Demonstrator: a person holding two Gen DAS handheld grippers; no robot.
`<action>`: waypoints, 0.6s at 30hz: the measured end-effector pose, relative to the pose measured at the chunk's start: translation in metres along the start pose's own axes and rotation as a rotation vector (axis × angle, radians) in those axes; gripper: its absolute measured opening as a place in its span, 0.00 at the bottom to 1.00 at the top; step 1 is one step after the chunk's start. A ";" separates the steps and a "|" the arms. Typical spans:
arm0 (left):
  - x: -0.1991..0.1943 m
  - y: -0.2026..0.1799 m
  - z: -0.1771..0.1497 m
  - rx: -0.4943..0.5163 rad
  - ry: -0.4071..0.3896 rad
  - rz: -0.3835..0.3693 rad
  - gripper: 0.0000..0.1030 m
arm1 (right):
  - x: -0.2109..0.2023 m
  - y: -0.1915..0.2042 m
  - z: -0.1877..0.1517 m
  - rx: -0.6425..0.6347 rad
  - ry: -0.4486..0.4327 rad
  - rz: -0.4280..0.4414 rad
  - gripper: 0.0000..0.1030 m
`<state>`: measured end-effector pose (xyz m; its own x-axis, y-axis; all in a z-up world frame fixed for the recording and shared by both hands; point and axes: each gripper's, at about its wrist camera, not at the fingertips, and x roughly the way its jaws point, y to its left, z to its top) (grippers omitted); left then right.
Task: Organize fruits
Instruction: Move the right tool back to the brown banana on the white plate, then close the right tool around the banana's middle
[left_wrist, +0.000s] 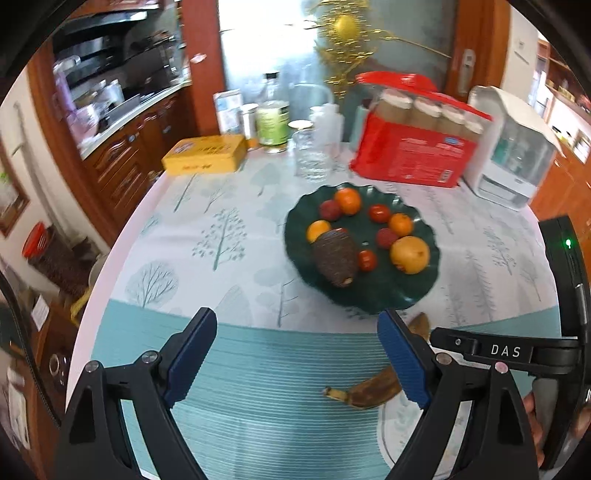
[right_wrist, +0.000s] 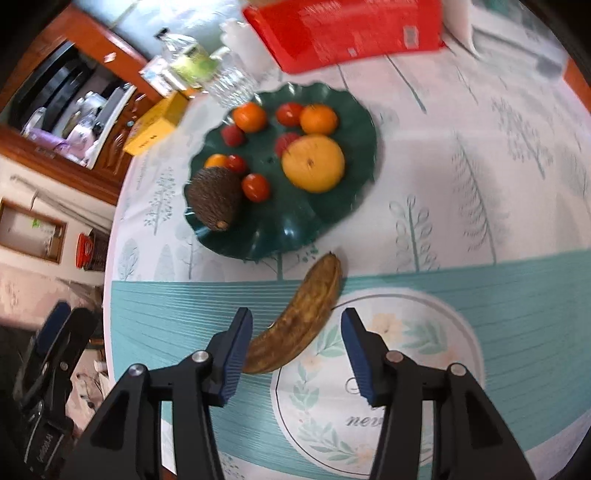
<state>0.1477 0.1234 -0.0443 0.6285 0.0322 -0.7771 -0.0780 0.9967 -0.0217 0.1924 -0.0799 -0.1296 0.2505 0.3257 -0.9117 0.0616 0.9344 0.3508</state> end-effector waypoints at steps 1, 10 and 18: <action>0.003 0.003 -0.003 -0.008 -0.002 0.010 0.85 | 0.005 -0.001 -0.002 0.019 -0.002 -0.009 0.49; 0.031 0.034 -0.029 -0.089 0.048 0.022 0.85 | 0.040 -0.001 -0.017 0.165 -0.016 -0.076 0.49; 0.043 0.056 -0.039 -0.159 0.074 -0.012 0.85 | 0.054 0.008 -0.027 0.220 -0.051 -0.135 0.49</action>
<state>0.1402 0.1775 -0.1032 0.5719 0.0090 -0.8203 -0.1962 0.9724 -0.1261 0.1803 -0.0507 -0.1817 0.2739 0.1870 -0.9434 0.3054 0.9132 0.2697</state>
